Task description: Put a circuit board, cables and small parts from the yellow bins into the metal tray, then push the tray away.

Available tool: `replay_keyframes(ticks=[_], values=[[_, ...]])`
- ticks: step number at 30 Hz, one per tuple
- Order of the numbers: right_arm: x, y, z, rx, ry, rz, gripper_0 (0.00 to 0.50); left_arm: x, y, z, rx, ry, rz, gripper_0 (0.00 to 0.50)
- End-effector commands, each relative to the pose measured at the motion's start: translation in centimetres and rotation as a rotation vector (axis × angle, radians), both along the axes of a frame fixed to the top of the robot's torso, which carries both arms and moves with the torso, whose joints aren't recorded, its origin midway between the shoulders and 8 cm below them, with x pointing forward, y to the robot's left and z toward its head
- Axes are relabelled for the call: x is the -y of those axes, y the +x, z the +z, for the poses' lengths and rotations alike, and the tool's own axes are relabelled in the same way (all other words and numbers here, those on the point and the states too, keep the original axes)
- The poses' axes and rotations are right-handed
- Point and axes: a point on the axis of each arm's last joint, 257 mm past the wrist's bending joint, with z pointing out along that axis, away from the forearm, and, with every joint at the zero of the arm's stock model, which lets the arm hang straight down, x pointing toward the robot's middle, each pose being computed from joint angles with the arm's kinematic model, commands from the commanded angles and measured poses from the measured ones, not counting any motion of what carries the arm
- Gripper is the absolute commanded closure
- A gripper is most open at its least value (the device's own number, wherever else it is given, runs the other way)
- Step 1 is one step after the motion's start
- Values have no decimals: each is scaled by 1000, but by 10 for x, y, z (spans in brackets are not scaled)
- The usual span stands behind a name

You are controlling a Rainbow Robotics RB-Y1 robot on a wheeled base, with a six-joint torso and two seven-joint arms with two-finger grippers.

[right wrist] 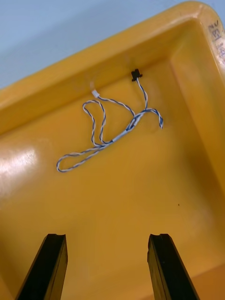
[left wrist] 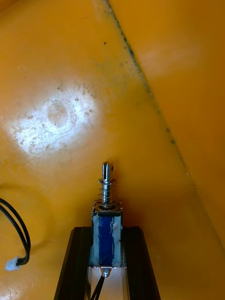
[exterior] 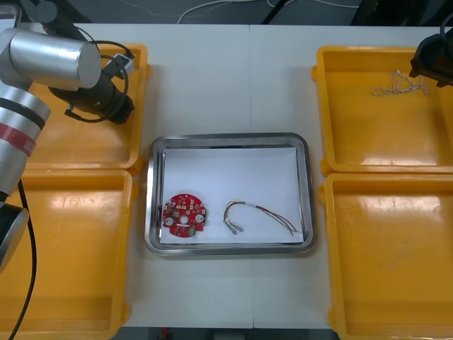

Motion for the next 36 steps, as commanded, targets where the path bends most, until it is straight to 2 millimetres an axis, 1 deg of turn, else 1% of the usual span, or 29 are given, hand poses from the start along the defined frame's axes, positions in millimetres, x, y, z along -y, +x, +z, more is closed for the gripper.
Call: replay_keyframes(ticks=[1,3,5,6,8,9,11,16,21,23,24,26,27,30,31,33,34,36], values=[[-20,31,33,79,-56,69,0,26,14,30,53,52,-137,500],[-19,39,32,92,-69,68,0,24,12,34,51,54,-137,500],[-18,51,30,119,-70,64,0,22,7,42,40,60,-140,500],[-18,53,27,122,-63,63,0,21,4,43,34,61,-138,500],[-18,64,24,148,-54,61,0,18,-4,52,13,66,-137,500],[-16,66,23,152,-54,58,0,17,-6,53,9,67,-137,500],[-17,73,17,163,-51,56,0,15,-14,63,-4,77,-137,500],[-14,77,7,158,-73,54,0,12,-27,78,-24,75,-134,500],[-20,87,-6,181,-58,61,0,8,-46,89,-44,69,-125,500],[-23,93,-11,202,-51,64,0,4,-58,93,-51,71,-111,500],[-24,94,-12,205,-51,64,0,3,-61,94,-52,72,-105,500],[-27,97,-17,213,-55,69,0,1,-75,100,-56,76,-86,500],[-28,97,-20,211,-54,68,0,2,-78,101,-56,72,-82,500],[-33,101,-26,218,-53,72,0,-1,-100,106,-75,67,-50,500],[-35,102,-27,221,-50,74,0,-2,-105,106,-80,64,-44,500],[-38,103,-32,224,-48,75,0,0,-112,109,-68,54,-31,500],[-39,104,-37,224,-48,75,0,3,-116,113,-49,35,-18,500],[-44,106,-40,230,-45,79,0,10,-123,115,-31,9,-14,500]])
